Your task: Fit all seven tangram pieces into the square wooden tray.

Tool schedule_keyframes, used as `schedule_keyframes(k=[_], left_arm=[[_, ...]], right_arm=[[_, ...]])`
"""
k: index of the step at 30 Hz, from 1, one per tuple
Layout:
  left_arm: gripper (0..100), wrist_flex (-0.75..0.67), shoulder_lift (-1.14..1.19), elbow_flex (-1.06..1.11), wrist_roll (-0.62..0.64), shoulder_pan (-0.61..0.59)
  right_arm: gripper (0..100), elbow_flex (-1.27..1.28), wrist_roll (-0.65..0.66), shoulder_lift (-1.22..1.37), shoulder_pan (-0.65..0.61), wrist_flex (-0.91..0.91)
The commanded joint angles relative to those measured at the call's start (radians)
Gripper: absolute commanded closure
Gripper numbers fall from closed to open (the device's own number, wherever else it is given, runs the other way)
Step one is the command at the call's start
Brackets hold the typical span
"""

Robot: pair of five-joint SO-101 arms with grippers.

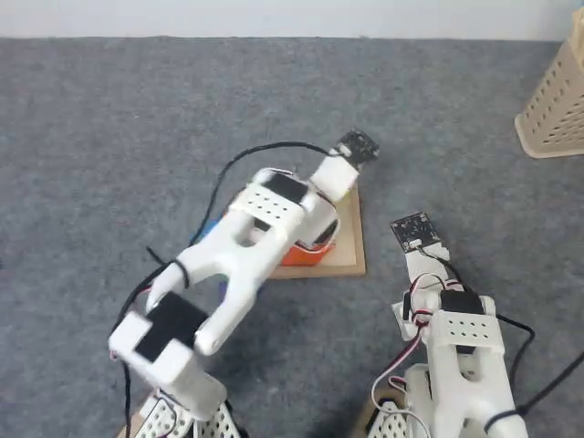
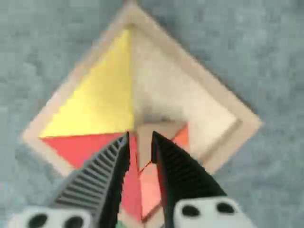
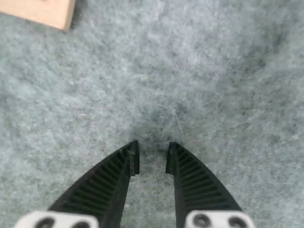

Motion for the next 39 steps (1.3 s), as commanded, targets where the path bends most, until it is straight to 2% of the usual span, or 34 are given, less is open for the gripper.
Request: schedule_keyframes(k=[1, 7, 19, 32, 39], left_arm=[[92, 0.009, 0.049, -0.105, 0.0, 0.052], [85, 0.051, 0.11, -0.143, -0.054, 0.069], [85, 0.052, 0.187, -0.145, -0.172, 0.06], [85, 0.132, 0.195, -0.136, -0.172, 0.02], [85, 0.127, 0.193, -0.134, -0.17, 0.029]], right_arm=[[89.3, 0.002, 0.009, -0.025, 0.015, -0.018], [89.3, 0.002, 0.009, -0.025, 0.015, -0.019], [89.3, 0.002, 0.009, -0.025, 0.015, -0.019], [89.3, 0.002, 0.009, -0.025, 0.015, -0.019], [89.3, 0.002, 0.009, -0.025, 0.015, -0.019]])
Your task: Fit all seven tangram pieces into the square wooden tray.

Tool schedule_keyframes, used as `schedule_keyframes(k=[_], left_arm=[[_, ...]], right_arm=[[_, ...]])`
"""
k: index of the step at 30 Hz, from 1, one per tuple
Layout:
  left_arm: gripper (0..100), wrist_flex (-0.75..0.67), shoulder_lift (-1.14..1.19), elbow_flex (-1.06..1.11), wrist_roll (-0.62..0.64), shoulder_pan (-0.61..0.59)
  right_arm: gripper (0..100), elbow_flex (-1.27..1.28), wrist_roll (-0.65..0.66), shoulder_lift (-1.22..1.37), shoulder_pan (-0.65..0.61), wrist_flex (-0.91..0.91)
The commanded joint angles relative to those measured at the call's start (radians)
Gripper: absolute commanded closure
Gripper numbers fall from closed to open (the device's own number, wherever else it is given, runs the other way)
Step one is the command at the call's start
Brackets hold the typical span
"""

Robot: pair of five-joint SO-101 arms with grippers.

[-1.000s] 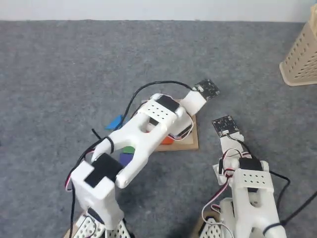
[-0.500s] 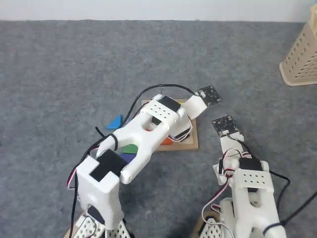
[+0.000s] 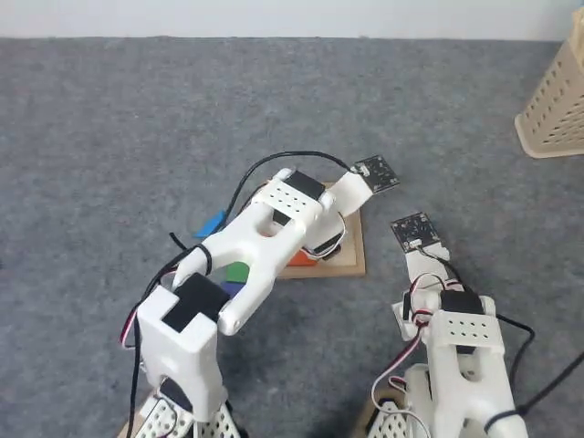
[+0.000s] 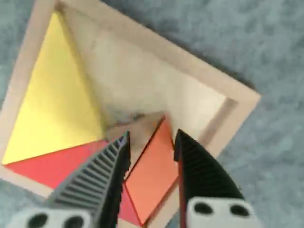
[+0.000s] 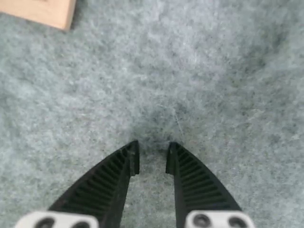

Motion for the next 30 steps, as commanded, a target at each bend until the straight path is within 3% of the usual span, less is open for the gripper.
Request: schedule_keyframes(k=[1, 13, 16, 20, 24, 30], left_arm=[[85, 0.017, -0.009, -0.01, -0.008, -0.002], [85, 0.023, -0.347, 0.124, 0.025, -0.015], [85, 0.023, -0.473, 0.177, 0.071, -0.064], [85, 0.087, -0.591, 0.222, 0.144, -0.244], [85, 0.127, -0.615, 0.292, 0.207, -0.528], [85, 0.061, -0.624, 0.429, 0.207, -0.856]], right_arm=[[89.3, 0.002, 0.009, -0.025, 0.015, -0.019], [89.3, 0.002, 0.009, -0.025, 0.015, -0.019], [89.3, 0.002, 0.009, -0.025, 0.015, -0.019], [89.3, -0.005, 0.009, -0.025, 0.015, -0.015], [89.3, -0.04, 0.009, -0.025, -0.01, -0.008], [89.2, -0.241, 0.003, -0.01, -0.226, 0.159]])
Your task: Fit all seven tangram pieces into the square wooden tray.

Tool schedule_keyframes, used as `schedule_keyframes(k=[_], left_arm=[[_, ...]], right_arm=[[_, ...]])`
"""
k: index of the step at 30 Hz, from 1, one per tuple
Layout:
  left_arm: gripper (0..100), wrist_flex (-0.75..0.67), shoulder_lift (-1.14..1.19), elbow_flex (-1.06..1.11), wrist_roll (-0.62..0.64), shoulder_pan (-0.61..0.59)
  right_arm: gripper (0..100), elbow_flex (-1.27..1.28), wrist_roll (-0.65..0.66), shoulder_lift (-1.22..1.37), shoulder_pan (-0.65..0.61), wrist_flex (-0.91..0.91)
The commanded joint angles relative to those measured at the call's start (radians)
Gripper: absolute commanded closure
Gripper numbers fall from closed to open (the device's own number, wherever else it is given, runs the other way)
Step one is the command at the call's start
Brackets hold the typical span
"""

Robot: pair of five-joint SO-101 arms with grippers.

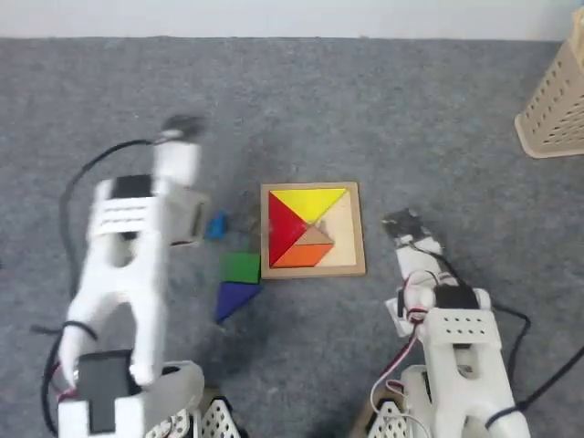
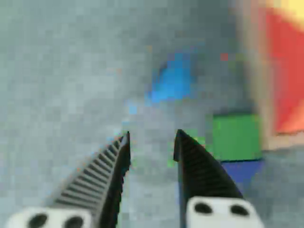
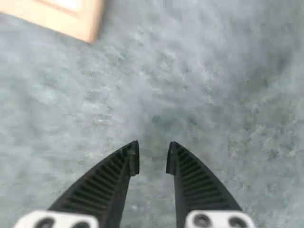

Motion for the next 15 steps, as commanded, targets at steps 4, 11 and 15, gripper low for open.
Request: schedule_keyframes(k=[4, 11, 15], left_arm=[[85, -0.167, -0.06, 0.147, 0.006, -0.322], [85, -0.331, -0.052, 0.269, -0.055, -0.519], [85, -0.413, -0.054, 0.343, -0.086, -0.6]], right_arm=[[89.2, -0.414, -0.041, 0.114, -0.354, 0.214], [84.6, -0.833, -0.052, 0.527, -0.671, 0.243], [77.9, -1.059, 0.08, 0.771, -0.734, 0.274]])
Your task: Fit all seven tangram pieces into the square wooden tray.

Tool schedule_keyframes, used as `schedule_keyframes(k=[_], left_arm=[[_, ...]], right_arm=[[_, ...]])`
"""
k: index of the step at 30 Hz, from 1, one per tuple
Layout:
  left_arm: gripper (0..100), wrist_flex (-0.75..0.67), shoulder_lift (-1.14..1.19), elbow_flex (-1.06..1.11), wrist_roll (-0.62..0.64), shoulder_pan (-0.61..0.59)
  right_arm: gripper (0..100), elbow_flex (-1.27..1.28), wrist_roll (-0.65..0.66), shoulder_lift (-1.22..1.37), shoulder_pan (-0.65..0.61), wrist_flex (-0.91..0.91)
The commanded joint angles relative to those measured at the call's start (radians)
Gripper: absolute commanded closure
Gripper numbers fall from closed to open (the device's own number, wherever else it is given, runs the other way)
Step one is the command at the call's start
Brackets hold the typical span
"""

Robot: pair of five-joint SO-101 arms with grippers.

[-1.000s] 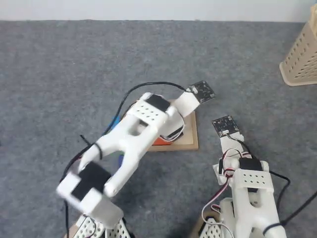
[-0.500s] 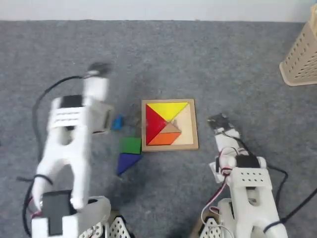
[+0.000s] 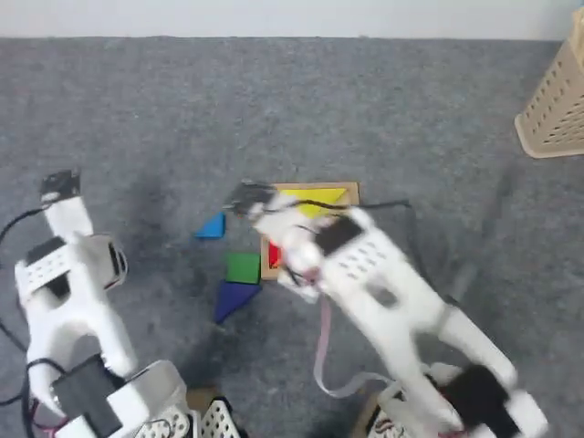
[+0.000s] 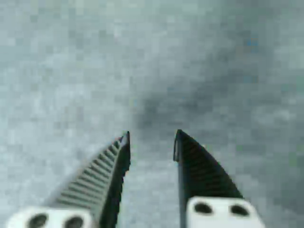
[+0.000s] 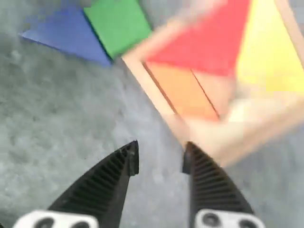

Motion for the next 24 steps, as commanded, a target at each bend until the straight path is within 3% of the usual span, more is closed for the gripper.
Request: schedule_keyframes(k=[1, 8, 17, 24], left_arm=[[85, -0.095, -0.043, 0.061, -0.031, -0.077], [85, -0.112, -0.043, 0.09, -0.057, -0.083], [85, -0.112, -0.043, 0.09, -0.057, -0.08], [85, -0.114, -0.043, 0.09, -0.057, -0.08]], right_arm=[[77.2, -0.308, 0.138, 0.257, -0.073, 0.038], [73.8, -0.532, 0.239, 0.487, -0.145, 0.001], [72.4, -0.546, 0.264, 0.664, -0.168, -0.148], [72.4, -0.546, 0.264, 0.708, -0.171, -0.156]])
